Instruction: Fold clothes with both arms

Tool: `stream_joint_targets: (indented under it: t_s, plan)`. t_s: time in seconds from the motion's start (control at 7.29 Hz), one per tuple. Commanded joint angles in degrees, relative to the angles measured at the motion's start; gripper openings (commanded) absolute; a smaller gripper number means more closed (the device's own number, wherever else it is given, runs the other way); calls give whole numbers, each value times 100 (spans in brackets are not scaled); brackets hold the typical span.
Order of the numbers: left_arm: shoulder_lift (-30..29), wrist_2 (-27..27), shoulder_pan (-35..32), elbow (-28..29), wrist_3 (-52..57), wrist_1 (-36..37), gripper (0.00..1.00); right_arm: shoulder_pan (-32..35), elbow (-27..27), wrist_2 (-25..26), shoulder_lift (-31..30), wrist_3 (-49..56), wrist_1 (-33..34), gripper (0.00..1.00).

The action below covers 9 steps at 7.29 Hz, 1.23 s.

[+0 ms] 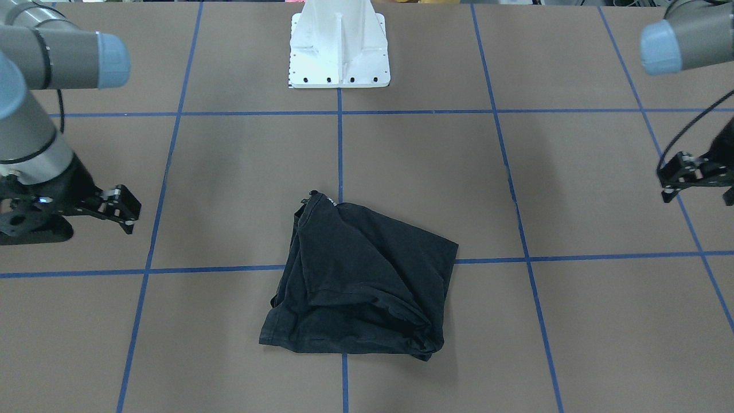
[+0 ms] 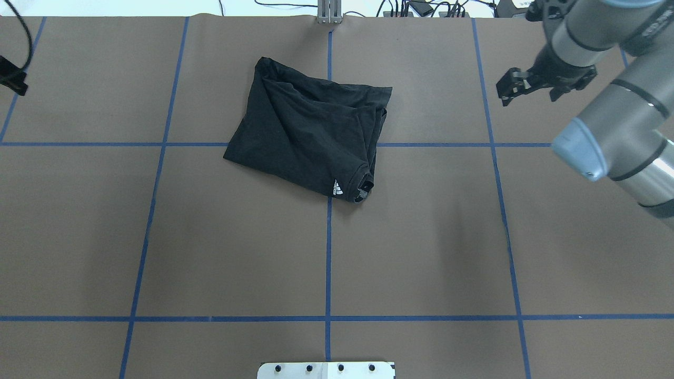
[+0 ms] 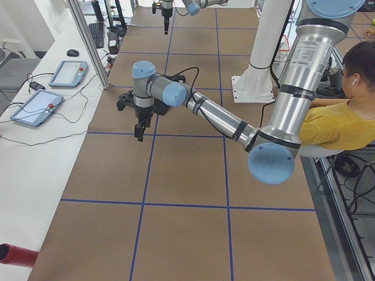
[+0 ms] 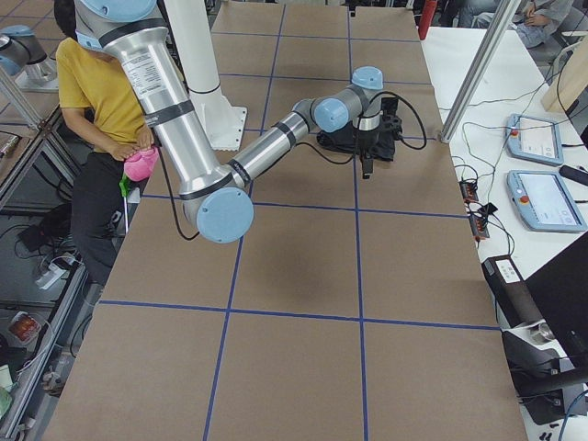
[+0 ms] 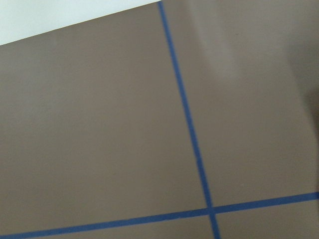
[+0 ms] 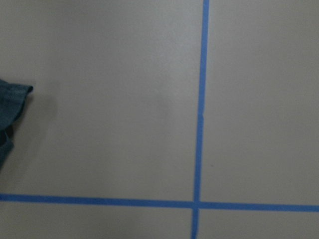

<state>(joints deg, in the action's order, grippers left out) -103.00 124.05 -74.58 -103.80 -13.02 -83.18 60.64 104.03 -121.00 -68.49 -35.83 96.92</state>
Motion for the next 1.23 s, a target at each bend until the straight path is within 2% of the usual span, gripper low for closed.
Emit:
stream_joint_targets:
  t_s: [0.0, 0.14, 0.41, 0.55, 0.69, 1.1]
  plan:
    - [638, 400, -748, 149, 844, -58, 100, 936, 170, -687, -1179, 1649, 11, 100]
    - [954, 418, -1073, 158, 1314, -41, 100, 1306, 161, -697, -1681, 2459, -7, 100]
    - [1508, 566, -1505, 167, 2116, -49, 100, 1896, 144, -706, -2534, 3211, -33, 100]
    - [1850, 985, -1533, 176, 2136, -49, 100, 2186, 126, -706, -2860, 3588, -25, 100]
    - [1975, 1015, -1533, 202, 2067, 3, 100, 2336, 109, -662, -3168, 3757, -33, 100]
    - [1976, 857, -1524, 159, 2101, -66, 100, 2417, 82, -670, -3381, 3707, -25, 100]
